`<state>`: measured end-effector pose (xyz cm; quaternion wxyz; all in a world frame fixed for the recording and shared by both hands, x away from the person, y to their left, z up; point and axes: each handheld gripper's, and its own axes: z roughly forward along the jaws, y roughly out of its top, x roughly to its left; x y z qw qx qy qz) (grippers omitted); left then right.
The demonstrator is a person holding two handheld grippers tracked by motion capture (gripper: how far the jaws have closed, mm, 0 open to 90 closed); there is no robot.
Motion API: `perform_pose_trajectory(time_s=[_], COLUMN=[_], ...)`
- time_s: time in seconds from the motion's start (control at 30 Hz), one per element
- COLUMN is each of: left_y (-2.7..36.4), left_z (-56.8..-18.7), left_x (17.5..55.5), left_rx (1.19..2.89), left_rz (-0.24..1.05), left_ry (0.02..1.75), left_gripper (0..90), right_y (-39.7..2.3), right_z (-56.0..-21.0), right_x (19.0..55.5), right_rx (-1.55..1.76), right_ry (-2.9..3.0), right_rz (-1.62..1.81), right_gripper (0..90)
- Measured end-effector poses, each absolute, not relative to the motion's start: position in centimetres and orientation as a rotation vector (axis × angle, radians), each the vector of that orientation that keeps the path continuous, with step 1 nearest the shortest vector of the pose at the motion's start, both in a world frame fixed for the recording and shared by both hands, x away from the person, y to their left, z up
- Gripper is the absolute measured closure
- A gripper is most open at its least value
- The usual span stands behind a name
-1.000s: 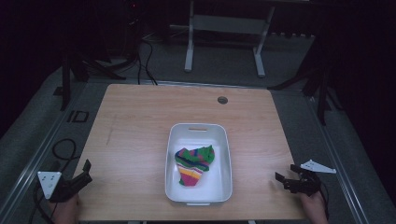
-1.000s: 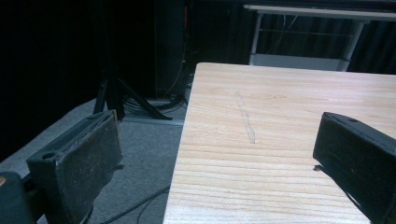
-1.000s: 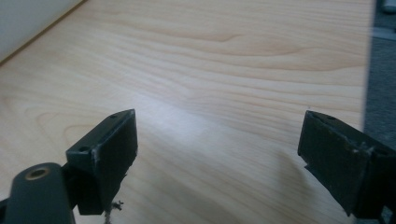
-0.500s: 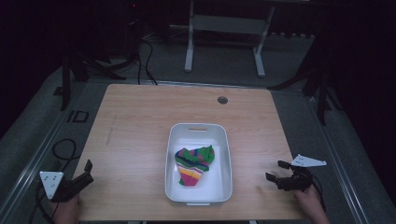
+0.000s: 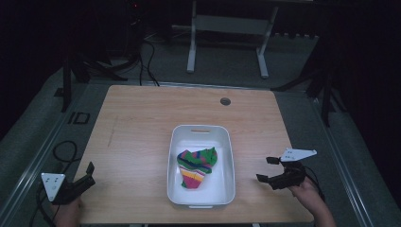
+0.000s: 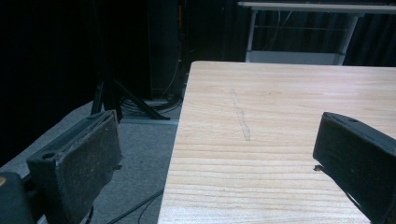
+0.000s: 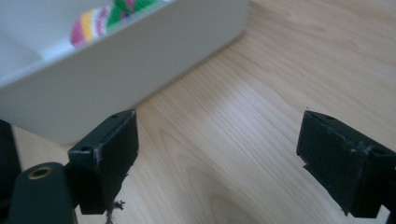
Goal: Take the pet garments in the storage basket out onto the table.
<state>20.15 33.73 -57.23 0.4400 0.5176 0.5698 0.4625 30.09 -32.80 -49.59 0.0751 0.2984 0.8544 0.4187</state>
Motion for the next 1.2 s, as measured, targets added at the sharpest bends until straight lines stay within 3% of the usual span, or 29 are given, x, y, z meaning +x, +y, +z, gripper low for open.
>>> perform_pose_trajectory(time_s=[0.6, 1.2], left_y=[33.7, 33.7], left_z=[-57.2, -57.2], left_x=[20.2, 20.1], left_rx=[1.3, 1.309], left_rz=[1.144, 1.136], left_ry=[1.403, 1.389], left_gripper=[1.4, 1.4], right_y=[-24.4, -14.9], right_z=[-44.3, -45.2], right_x=[31.0, 32.2], right_rx=[0.544, 0.29], right_ry=[2.719, 2.886], right_rz=[1.273, 1.121], right_gripper=[13.2, 13.4])
